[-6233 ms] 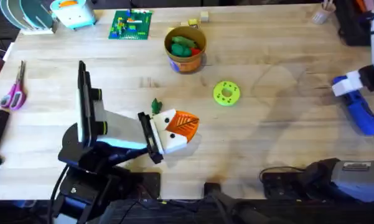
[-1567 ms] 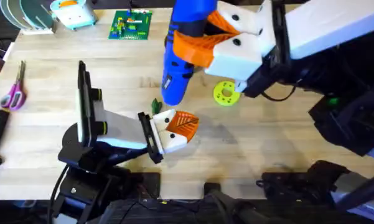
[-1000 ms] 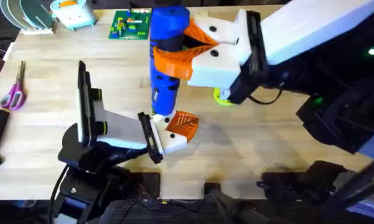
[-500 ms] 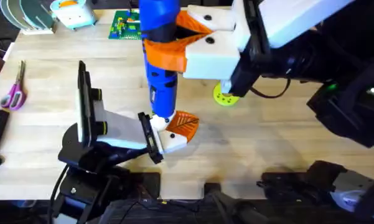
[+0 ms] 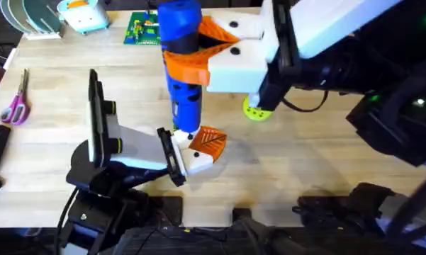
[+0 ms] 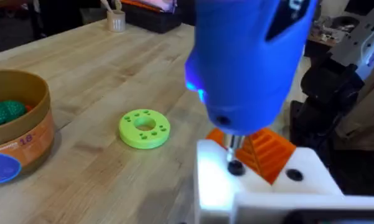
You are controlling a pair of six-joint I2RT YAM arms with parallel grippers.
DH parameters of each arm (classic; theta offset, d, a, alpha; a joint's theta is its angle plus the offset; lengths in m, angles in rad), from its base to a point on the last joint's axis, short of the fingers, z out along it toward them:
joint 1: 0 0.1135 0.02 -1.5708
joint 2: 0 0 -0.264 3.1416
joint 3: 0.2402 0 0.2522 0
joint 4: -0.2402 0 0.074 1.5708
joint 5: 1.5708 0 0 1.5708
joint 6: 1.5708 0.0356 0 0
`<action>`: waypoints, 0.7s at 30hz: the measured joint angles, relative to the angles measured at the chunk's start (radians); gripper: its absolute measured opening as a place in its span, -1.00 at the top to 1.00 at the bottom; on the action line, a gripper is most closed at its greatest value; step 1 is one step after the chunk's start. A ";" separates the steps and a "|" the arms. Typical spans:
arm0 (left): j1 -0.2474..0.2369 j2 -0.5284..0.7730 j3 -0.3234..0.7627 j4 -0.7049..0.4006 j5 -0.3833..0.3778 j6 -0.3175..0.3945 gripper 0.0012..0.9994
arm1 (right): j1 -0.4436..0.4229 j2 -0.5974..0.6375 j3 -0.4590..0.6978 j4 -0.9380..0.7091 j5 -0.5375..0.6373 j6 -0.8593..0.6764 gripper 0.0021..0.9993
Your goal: Pick up the gripper from the table and insert it into the empty holder that is missing its gripper. Then pick up a screw, insert it into the mounting hole, and use the screwdriver to tighten it. Finally, clean up the table by picking up the vegetable and placing it into the bucket.
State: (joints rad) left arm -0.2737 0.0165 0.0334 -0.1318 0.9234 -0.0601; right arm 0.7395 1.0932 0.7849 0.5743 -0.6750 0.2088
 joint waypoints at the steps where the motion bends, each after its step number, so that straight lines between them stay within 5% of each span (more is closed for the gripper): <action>1: 0.000 0.000 0.000 0.000 0.000 0.000 0.97 | 0.000 0.003 0.000 0.000 0.000 -0.001 0.95; 21: 0.000 0.000 0.000 0.000 0.000 0.000 0.97 | 0.000 0.022 0.000 0.032 0.000 0.008 0.95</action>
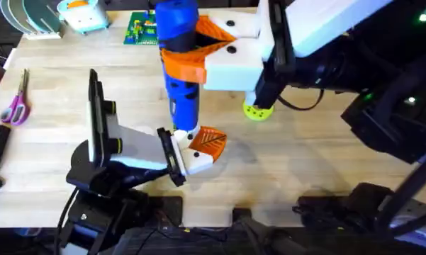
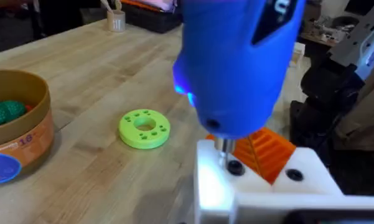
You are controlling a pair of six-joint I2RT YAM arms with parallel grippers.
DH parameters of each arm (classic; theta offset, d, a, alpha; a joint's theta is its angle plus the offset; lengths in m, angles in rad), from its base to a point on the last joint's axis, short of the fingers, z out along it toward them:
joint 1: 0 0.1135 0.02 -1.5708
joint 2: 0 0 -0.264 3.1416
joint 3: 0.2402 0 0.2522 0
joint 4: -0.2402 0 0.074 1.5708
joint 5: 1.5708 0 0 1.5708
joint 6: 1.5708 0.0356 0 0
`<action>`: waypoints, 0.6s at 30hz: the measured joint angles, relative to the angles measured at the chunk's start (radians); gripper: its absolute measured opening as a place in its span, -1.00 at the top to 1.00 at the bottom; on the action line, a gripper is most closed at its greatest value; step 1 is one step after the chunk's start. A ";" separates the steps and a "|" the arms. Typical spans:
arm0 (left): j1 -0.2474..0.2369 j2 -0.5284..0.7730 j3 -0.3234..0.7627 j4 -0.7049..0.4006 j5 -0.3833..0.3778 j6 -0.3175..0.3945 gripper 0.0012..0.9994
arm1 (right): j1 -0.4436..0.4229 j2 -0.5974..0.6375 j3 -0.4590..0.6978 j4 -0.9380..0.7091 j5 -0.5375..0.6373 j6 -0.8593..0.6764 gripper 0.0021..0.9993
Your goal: Pick up the gripper from the table and insert it into the empty holder that is missing its gripper. Then pick up a screw, insert it into the mounting hole, and use the screwdriver to tighten it. Finally, clean up the table by picking up the vegetable and placing it into the bucket.
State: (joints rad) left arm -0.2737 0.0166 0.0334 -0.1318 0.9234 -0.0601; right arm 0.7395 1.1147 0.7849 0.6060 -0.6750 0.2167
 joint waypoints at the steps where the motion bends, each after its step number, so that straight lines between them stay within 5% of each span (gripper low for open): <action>1: 0.000 0.000 0.000 0.000 0.000 0.000 0.97 | 0.000 0.000 0.000 0.000 0.000 0.004 0.95; 18: 0.000 0.000 0.000 0.000 0.000 0.000 0.97 | -0.001 0.000 0.002 -0.008 0.000 0.026 0.95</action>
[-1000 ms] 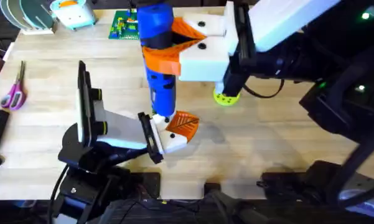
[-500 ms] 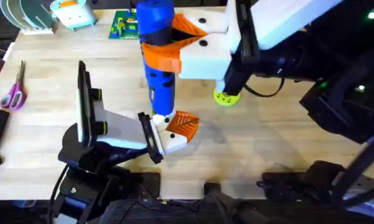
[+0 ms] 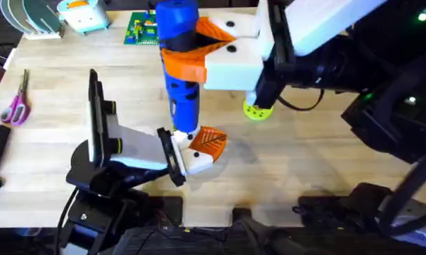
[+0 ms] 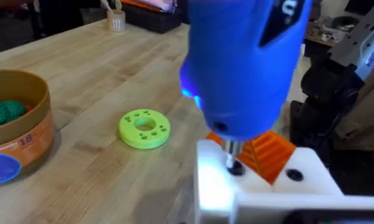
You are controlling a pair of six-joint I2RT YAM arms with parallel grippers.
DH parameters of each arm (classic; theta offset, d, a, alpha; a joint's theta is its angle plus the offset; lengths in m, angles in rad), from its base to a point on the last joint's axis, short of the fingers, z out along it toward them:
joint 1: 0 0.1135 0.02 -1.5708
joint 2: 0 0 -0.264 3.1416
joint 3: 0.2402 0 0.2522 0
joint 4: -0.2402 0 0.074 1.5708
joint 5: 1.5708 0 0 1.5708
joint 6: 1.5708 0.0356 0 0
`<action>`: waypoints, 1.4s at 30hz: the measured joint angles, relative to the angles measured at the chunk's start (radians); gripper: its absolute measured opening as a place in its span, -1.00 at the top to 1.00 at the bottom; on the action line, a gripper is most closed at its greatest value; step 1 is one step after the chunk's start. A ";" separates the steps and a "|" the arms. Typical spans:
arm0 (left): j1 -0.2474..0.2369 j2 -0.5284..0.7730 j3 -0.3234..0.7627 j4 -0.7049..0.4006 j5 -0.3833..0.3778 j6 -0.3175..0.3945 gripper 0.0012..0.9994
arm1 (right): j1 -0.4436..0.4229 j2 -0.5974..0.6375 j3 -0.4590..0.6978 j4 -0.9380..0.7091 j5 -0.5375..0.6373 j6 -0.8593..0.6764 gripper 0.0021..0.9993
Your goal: Pick up the gripper from the table and insert it into the empty holder that is missing its gripper. Then pick up a screw, insert it into the mounting hole, and use the screwdriver to tighten it. Finally, clean up the table by picking up the vegetable and placing it into the bucket.
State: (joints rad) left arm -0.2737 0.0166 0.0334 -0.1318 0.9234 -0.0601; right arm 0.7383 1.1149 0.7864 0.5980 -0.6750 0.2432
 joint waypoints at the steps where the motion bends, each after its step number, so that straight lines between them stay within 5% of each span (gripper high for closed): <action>1: 0.000 0.000 0.000 0.000 0.000 0.000 0.97 | 0.000 0.000 0.000 0.000 0.000 0.000 0.95; 42: 0.000 0.000 0.000 0.000 0.000 0.000 0.97 | -0.015 0.000 0.023 -0.028 -0.023 0.015 0.95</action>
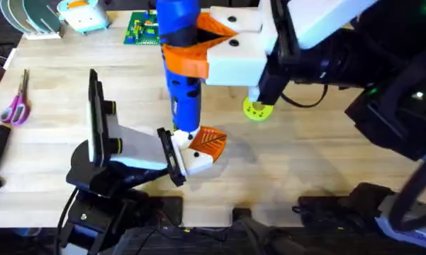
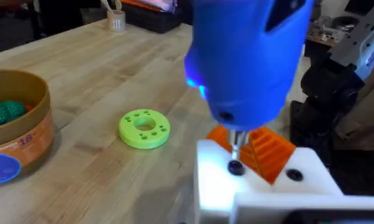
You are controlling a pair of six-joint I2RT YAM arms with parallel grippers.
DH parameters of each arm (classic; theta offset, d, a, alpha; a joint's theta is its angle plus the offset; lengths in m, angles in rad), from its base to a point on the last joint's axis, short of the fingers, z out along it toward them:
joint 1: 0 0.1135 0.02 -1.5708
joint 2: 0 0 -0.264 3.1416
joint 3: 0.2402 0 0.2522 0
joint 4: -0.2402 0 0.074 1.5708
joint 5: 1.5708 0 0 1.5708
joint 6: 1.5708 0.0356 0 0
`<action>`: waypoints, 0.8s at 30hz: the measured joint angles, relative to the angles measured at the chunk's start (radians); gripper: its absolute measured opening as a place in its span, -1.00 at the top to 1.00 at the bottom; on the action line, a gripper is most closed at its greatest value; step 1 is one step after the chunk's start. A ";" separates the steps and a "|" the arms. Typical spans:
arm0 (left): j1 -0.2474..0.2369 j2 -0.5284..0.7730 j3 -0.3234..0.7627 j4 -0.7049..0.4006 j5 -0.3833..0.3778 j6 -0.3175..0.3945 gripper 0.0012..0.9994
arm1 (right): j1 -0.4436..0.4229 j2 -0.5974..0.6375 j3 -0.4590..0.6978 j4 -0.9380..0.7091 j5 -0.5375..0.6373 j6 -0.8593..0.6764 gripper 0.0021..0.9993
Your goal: Pick up the gripper from the table and insert it into the empty holder that is missing its gripper. Then pick up a screw, insert it into the mounting hole, and use the screwdriver to tighten it. Finally, clean up the table by picking up the vegetable and placing it into the bucket.
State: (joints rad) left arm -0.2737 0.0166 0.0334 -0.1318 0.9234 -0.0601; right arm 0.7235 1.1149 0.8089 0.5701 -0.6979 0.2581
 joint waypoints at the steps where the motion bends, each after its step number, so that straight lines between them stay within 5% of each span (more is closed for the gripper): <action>1: 0.000 0.000 0.000 0.000 0.000 0.000 0.97 | 0.000 0.000 0.000 -0.002 0.000 0.002 0.95; 24: 0.000 0.000 0.000 0.000 -0.001 0.000 0.97 | 0.000 0.039 0.011 -0.019 0.000 0.019 0.95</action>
State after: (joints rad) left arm -0.2737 0.0166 0.0334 -0.1322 0.9219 -0.0605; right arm 0.7235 1.1542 0.8204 0.5514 -0.6975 0.2772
